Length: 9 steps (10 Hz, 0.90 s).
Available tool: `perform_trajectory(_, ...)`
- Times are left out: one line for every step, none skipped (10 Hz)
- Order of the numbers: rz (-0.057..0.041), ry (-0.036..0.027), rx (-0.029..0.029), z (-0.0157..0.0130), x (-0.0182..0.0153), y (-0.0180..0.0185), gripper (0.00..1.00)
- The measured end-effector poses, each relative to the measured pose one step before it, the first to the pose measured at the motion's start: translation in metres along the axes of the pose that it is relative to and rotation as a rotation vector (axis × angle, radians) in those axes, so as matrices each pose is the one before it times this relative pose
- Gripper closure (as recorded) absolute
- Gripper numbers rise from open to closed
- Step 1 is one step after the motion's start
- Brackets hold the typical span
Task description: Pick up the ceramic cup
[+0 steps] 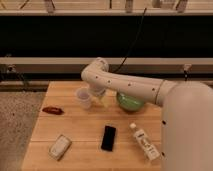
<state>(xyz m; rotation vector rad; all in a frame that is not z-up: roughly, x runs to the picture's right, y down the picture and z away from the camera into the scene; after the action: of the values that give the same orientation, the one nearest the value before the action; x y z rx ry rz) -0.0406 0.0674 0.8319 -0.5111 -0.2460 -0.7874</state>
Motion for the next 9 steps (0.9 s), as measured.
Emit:
perform_trajectory(-0.01601, -0.00492, -0.00513, 0.0028, -0.00429, -0.0015, 0.2)
perform_trajectory(-0.00968, -0.00444, -0.00388, 0.00276, -0.00129, 0.00014, 0.2)
perform_trajectory(-0.01209, -0.00507, -0.0053, 0.00372, -0.00083, 0.00076, 0.2)
perform_trajectory(-0.00623, -0.00457, -0.00461, 0.00354, -0.0012, 0.00065, 0.2)
perform_trajectory(-0.00629, -0.00307, -0.00284, 0.00194, -0.00274, -0.00096, 0.2)
perform_trajectory(-0.00668, -0.00229, -0.00282, 0.00171, -0.0029, -0.00147, 0.2)
perform_trajectory(-0.00885, -0.00195, -0.00479, 0.00234, -0.00206, -0.00148, 0.2)
perform_trajectory(-0.00351, 0.00049, -0.00559, 0.00276, 0.00118, 0.00073, 0.2)
perform_trajectory(-0.00189, 0.00061, -0.00531, 0.00221, 0.00046, 0.00042, 0.2)
